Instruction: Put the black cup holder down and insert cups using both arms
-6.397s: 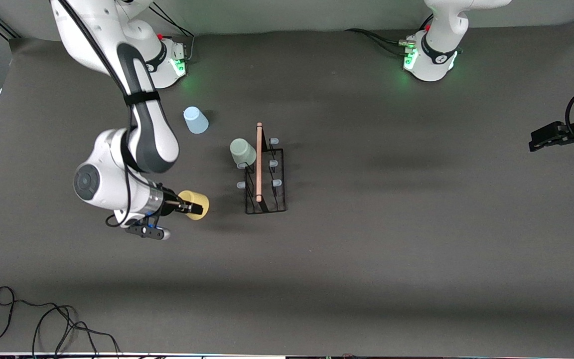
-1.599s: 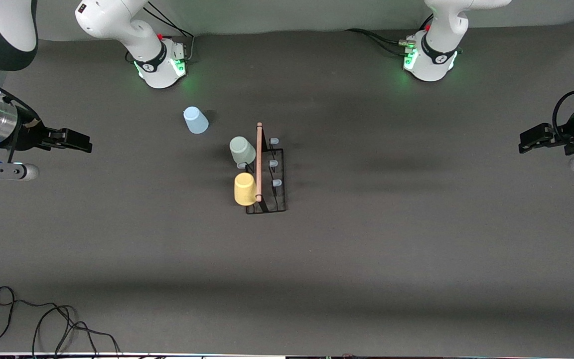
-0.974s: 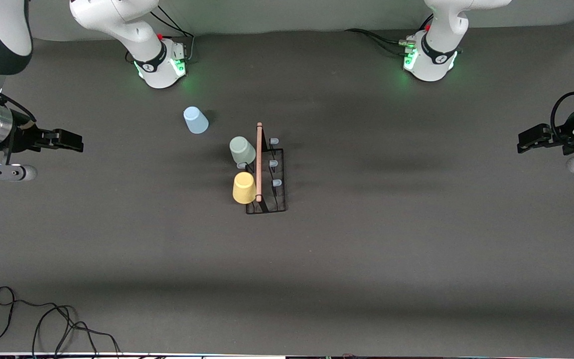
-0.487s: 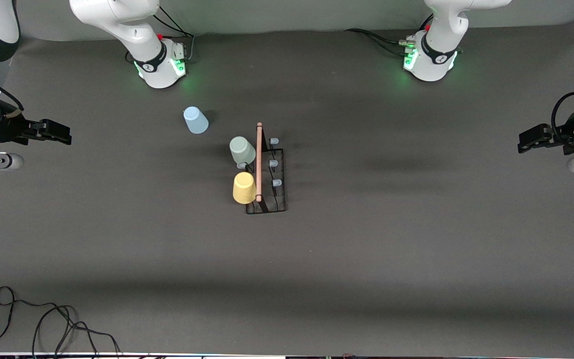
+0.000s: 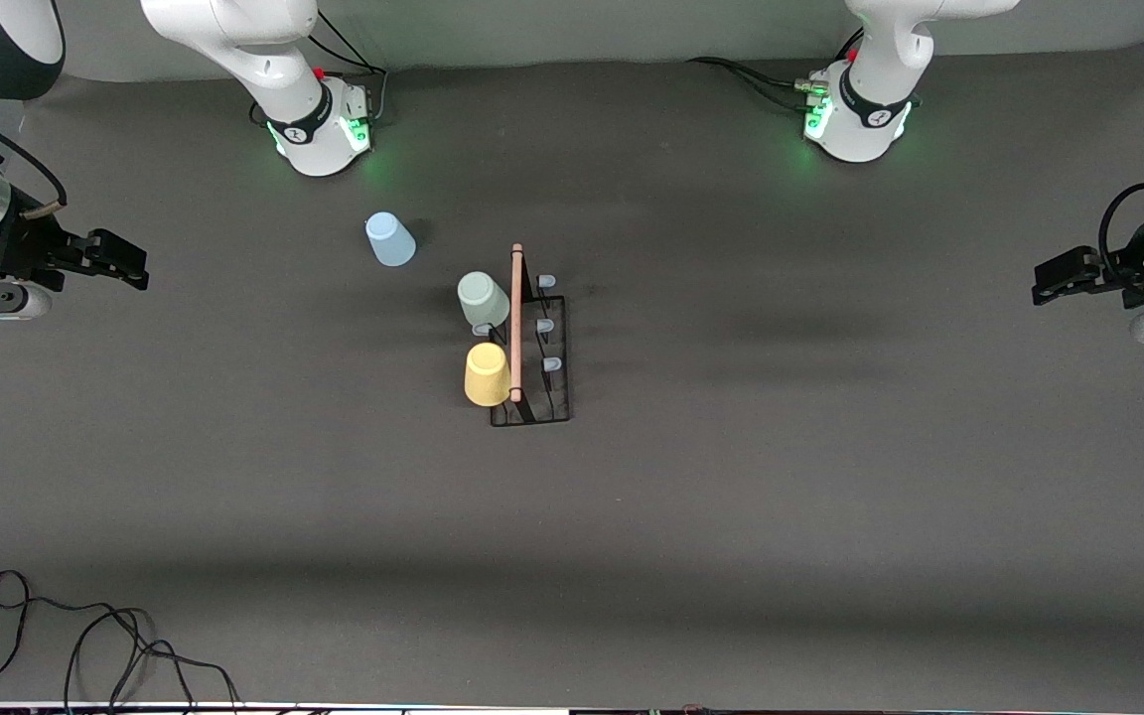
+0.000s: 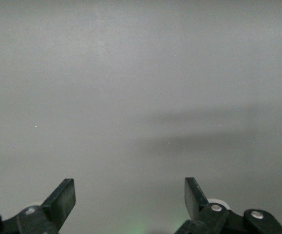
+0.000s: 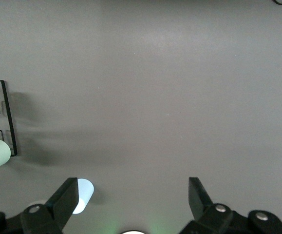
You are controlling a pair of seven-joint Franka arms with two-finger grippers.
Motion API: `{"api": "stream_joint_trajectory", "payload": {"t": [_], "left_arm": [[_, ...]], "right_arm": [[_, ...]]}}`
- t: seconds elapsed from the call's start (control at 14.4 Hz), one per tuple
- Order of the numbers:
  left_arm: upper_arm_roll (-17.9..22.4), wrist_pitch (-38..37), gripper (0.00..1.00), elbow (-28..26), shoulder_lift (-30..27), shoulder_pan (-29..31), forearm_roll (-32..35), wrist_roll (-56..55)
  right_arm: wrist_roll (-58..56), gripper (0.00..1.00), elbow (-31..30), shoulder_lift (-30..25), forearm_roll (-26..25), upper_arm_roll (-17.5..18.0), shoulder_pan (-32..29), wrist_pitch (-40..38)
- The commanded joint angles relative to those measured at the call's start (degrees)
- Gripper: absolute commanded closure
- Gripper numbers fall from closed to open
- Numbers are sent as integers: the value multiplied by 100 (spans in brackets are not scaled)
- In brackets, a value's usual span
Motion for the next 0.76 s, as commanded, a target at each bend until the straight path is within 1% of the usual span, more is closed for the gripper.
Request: {"api": "stream_joint_trajectory", "payload": {"t": [0.0, 0.07, 0.14, 0.7], "left_arm": [[14, 1, 0, -73, -115, -24, -8, 69], [14, 18, 0, -65, -115, -33, -8, 69], [14, 36, 0, -65, -115, -33, 9, 77], [5, 27, 0, 6, -106, -50, 106, 192]], "right_arm": [[-82, 0, 19, -3, 167, -92, -119, 84], [-90, 0, 19, -20, 343, -162, -111, 75], [-91, 0, 11, -20, 371, -163, -102, 57], [-99, 0, -7, -38, 371, -163, -67, 22]]}}
